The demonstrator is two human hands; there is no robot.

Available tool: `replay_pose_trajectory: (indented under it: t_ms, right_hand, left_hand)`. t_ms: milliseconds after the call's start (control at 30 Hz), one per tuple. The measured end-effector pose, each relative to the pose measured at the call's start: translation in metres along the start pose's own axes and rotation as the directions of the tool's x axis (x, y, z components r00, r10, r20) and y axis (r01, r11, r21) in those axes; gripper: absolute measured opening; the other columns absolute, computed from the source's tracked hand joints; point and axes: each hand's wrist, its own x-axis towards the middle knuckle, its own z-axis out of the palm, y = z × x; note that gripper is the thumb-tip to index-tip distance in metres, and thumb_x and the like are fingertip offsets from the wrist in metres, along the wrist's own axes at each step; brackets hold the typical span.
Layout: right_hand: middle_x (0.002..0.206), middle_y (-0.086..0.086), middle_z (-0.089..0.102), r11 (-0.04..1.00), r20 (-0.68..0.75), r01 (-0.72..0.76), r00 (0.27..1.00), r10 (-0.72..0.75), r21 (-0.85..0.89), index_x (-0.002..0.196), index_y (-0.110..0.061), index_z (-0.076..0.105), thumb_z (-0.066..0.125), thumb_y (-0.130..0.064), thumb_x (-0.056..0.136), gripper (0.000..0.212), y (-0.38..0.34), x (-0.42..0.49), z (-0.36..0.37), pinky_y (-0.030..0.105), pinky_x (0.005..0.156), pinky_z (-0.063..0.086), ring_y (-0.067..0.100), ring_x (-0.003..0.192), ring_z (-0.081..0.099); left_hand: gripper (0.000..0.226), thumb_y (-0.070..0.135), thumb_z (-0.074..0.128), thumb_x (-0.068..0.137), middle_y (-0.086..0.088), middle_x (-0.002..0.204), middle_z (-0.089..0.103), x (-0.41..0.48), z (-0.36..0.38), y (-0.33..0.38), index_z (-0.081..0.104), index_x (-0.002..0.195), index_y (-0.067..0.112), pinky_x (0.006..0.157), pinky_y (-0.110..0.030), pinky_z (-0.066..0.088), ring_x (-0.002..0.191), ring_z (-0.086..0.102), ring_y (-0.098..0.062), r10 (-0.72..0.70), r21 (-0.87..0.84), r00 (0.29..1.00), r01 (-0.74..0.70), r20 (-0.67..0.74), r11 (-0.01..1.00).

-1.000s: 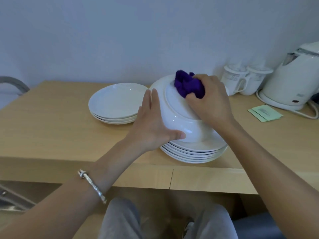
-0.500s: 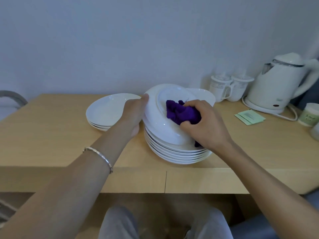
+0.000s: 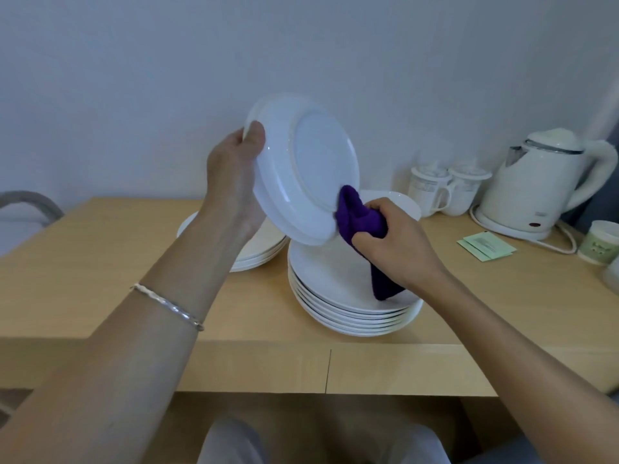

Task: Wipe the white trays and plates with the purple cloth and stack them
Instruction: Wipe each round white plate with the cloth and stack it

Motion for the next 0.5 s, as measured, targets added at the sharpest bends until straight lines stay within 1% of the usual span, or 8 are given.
replay_pose_trajectory:
  t_ms: [100, 167, 267, 300, 333, 367, 433, 500]
  right_hand:
    - [0.094, -0.009, 0.057, 0.991, 0.132, 0.007, 0.991, 0.010, -0.130, 0.105, -0.027, 0.053, 0.059, -0.024, 0.079, 0.027, 0.003, 0.010, 0.015, 0.031, 0.073, 0.045, 0.014, 0.086, 0.057]
    - [0.102, -0.002, 0.056, 0.966, 0.241, 0.018, 0.969, 0.046, -0.257, 0.118, -0.032, 0.052, 0.055, -0.026, 0.081, 0.037, 0.012, 0.013, 0.028, 0.034, 0.078, 0.044, 0.021, 0.096, 0.056]
    - [0.109, 0.001, 0.050, 0.943, 0.338, 0.036, 0.937, 0.083, -0.331, 0.129, -0.045, 0.044, 0.047, -0.028, 0.082, 0.051, 0.023, 0.017, 0.037, 0.044, 0.090, 0.044, 0.029, 0.102, 0.050]
    - [0.108, 0.001, 0.049, 0.943, 0.350, 0.036, 0.933, 0.087, -0.330, 0.129, -0.047, 0.044, 0.046, -0.027, 0.082, 0.051, 0.024, 0.019, 0.036, 0.045, 0.091, 0.043, 0.030, 0.102, 0.049]
    - [0.109, 0.001, 0.048, 0.944, 0.357, 0.033, 0.929, 0.092, -0.328, 0.129, -0.048, 0.045, 0.045, -0.028, 0.081, 0.052, 0.025, 0.019, 0.036, 0.046, 0.092, 0.042, 0.030, 0.102, 0.048]
    - [0.109, 0.001, 0.048, 0.946, 0.359, 0.035, 0.929, 0.088, -0.323, 0.128, -0.049, 0.046, 0.043, -0.030, 0.080, 0.052, 0.025, 0.019, 0.036, 0.045, 0.092, 0.042, 0.029, 0.102, 0.048]
    - [0.110, 0.000, 0.048, 0.946, 0.352, 0.041, 0.933, 0.079, -0.321, 0.127, -0.050, 0.047, 0.043, -0.030, 0.080, 0.050, 0.027, 0.020, 0.036, 0.044, 0.092, 0.042, 0.029, 0.103, 0.048]
    - [0.110, -0.001, 0.046, 0.944, 0.348, 0.045, 0.934, 0.076, -0.327, 0.128, -0.049, 0.046, 0.045, -0.025, 0.085, 0.049, 0.028, 0.019, 0.037, 0.043, 0.094, 0.041, 0.027, 0.104, 0.046]
  left_hand:
    - [0.049, 0.027, 0.058, 0.086, -0.021, 0.127, 0.059, 0.003, -0.013, 0.010, 0.054, 0.128, 0.001, 0.096, -0.061, 0.045, 0.115, 0.058, -0.039, 0.042, -0.002, 0.996, -0.043, -0.075, 0.999]
    - [0.032, 0.022, 0.054, 0.094, -0.018, 0.120, 0.064, 0.006, -0.019, 0.016, 0.059, 0.119, 0.003, 0.093, -0.058, 0.049, 0.110, 0.062, -0.036, 0.108, 0.027, 0.976, -0.105, -0.187, 0.994]
    - [0.006, 0.018, 0.052, 0.097, -0.002, 0.099, 0.064, 0.013, -0.022, 0.017, 0.057, 0.099, 0.017, 0.090, -0.043, 0.054, 0.097, 0.065, -0.022, 0.339, 0.305, 0.895, -0.249, -0.290, 0.919]
    - [0.003, 0.018, 0.052, 0.096, 0.004, 0.093, 0.059, 0.013, -0.022, 0.016, 0.053, 0.095, 0.020, 0.086, -0.033, 0.053, 0.089, 0.062, -0.013, 0.433, 0.443, 0.865, -0.294, -0.254, 0.847]
    - [0.003, 0.018, 0.052, 0.096, 0.009, 0.089, 0.054, 0.014, -0.024, 0.013, 0.049, 0.095, 0.020, 0.079, -0.022, 0.050, 0.081, 0.056, -0.005, 0.507, 0.583, 0.843, -0.324, -0.180, 0.745]
    - [0.004, 0.018, 0.051, 0.097, 0.011, 0.085, 0.050, 0.013, -0.027, 0.008, 0.047, 0.098, 0.018, 0.069, -0.016, 0.043, 0.073, 0.050, -0.002, 0.548, 0.701, 0.833, -0.341, -0.084, 0.627]
    - [0.014, 0.018, 0.050, 0.097, 0.004, 0.080, 0.052, 0.013, -0.037, -0.004, 0.049, 0.108, 0.010, 0.062, -0.028, 0.035, 0.069, 0.049, -0.015, 0.559, 0.857, 0.823, -0.357, 0.100, 0.372]
    - [0.023, 0.017, 0.049, 0.098, -0.015, 0.082, 0.060, 0.014, -0.050, -0.015, 0.048, 0.115, 0.002, 0.063, -0.036, 0.031, 0.077, 0.056, -0.036, 0.485, 0.923, 0.833, -0.365, 0.267, 0.120]
